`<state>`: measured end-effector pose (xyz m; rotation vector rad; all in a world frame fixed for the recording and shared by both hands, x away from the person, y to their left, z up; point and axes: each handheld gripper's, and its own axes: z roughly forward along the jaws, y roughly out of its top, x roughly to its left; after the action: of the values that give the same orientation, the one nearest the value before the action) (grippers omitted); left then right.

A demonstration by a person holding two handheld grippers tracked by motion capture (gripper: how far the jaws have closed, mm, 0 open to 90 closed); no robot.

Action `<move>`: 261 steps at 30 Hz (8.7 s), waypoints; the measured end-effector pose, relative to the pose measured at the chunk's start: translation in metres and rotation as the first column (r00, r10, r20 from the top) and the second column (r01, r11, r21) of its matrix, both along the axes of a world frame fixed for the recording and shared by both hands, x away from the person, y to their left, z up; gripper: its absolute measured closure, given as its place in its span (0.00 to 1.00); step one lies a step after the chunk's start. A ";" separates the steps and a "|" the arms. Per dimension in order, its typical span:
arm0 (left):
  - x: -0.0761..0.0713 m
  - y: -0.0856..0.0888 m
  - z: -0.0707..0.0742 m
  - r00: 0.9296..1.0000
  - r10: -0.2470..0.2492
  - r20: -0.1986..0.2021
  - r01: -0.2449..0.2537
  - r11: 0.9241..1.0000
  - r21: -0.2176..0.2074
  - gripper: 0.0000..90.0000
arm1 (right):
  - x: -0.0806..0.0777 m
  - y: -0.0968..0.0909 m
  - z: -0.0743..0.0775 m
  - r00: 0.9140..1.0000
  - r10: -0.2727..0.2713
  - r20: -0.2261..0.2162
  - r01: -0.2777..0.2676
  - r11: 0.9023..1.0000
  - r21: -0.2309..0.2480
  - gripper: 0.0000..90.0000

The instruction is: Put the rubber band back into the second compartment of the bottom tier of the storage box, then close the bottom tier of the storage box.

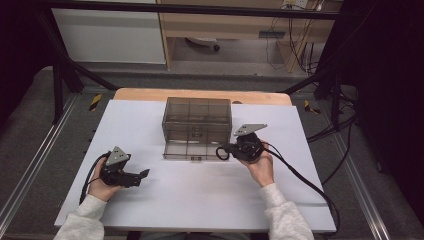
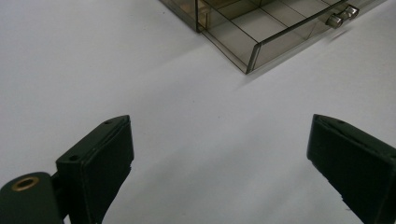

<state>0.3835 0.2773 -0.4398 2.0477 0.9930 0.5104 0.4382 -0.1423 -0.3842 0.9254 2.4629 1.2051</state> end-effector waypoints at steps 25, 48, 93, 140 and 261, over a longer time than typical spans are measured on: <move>0.000 0.000 0.000 1.000 -0.001 0.000 0.001 1.000 0.002 0.08 | 0.012 0.025 0.008 1.000 0.012 0.013 -0.012 1.000 0.014 0.96; 0.000 0.000 -0.001 1.000 -0.004 -0.004 0.004 1.000 0.002 0.08 | 0.025 0.042 0.008 1.000 0.021 0.007 -0.021 1.000 0.021 0.96; 0.000 0.000 0.000 1.000 -0.005 -0.002 0.005 1.000 0.000 0.08 | 0.046 0.071 -0.019 0.999 0.014 -0.032 -0.014 1.000 0.007 0.96; 0.000 0.000 0.000 1.000 -0.005 -0.003 0.005 1.000 -0.001 0.08 | 0.058 0.081 -0.052 0.997 -0.027 -0.067 0.024 0.998 -0.049 0.96; 0.001 -0.015 0.003 0.998 -0.039 -0.043 0.037 0.999 -0.033 0.09 | -0.032 -0.119 -0.051 0.975 -0.198 -0.097 0.204 0.977 0.063 0.01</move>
<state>0.3846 0.2624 -0.4363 2.0527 0.9802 0.4284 0.4063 -0.2609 -0.4347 1.2421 2.3366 1.2142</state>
